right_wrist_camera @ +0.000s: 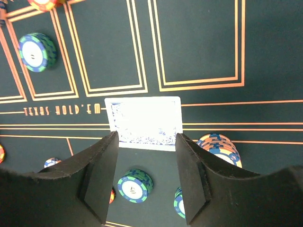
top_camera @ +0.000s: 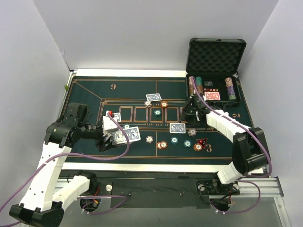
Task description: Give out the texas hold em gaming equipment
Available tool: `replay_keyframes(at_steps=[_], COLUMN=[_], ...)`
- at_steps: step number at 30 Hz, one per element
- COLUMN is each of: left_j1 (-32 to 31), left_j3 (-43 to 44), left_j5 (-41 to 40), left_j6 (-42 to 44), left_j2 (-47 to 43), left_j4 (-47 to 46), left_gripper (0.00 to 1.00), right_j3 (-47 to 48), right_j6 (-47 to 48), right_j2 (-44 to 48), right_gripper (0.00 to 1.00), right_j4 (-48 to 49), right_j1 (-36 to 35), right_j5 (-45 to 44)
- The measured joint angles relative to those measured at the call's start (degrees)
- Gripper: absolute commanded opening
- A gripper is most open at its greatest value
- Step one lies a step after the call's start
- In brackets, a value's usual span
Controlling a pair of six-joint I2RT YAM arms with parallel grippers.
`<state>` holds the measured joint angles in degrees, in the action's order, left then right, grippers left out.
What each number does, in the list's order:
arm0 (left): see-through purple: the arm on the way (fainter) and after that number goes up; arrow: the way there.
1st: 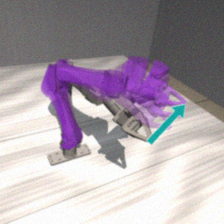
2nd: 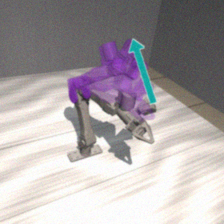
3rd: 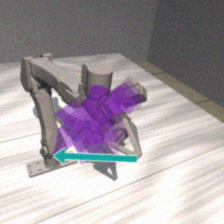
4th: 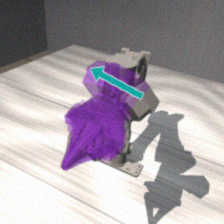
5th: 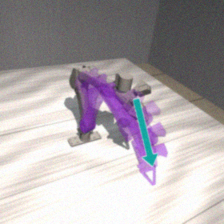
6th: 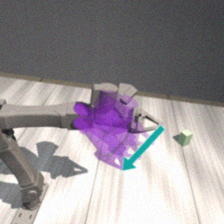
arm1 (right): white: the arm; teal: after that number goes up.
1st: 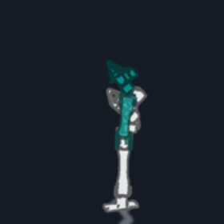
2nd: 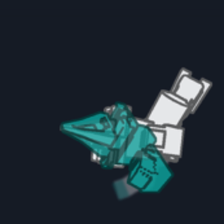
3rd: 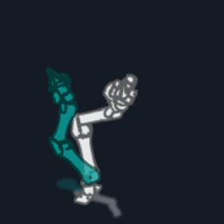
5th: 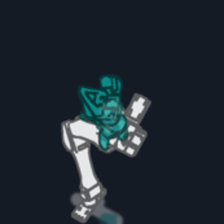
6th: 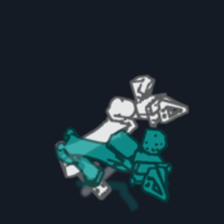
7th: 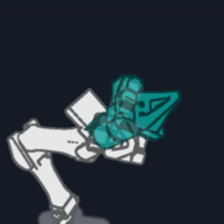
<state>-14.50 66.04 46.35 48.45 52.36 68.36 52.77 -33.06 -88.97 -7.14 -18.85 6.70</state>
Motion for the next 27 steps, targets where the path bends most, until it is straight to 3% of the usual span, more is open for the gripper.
replay_keyframes(at_steps=[6,8,11,13,19,27], left_j1=[0.00,0.00,0.00,0.00,0.00,0.00], left_j3=[0.02,0.02,0.00,0.02,0.02,0.00], left_j5=[0.00,0.00,0.02,0.02,0.17,0.33], left_j6=[0.00,0.00,0.02,0.02,0.02,-0.04], left_j2=[0.02,0.07,0.11,0.13,0.26,0.26], left_j4=[0.00,0.00,0.00,0.00,0.00,-0.04], left_gripper=[0.35,0.35,0.35,0.35,0.35,0.35], right_j3=[2.43,3.28,4.72,5.53,5.16,3.93], right_j6=[0.11,-0.42,-2.97,-5.53,-14.84,-22.36], right_j2=[6.10,9.53,14.69,18.14,23.91,21.99], right_gripper=[0.55,0.64,0.88,0.93,0.96,0.95], right_j4=[-2.84,-3.82,-4.20,-3.48,3.72,12.37], right_j1=[-0.98,-1.97,-4.13,-6.73,-17.09,-28.55], right_j5=[-1.60,-1.40,0.52,2.75,10.54,14.27])
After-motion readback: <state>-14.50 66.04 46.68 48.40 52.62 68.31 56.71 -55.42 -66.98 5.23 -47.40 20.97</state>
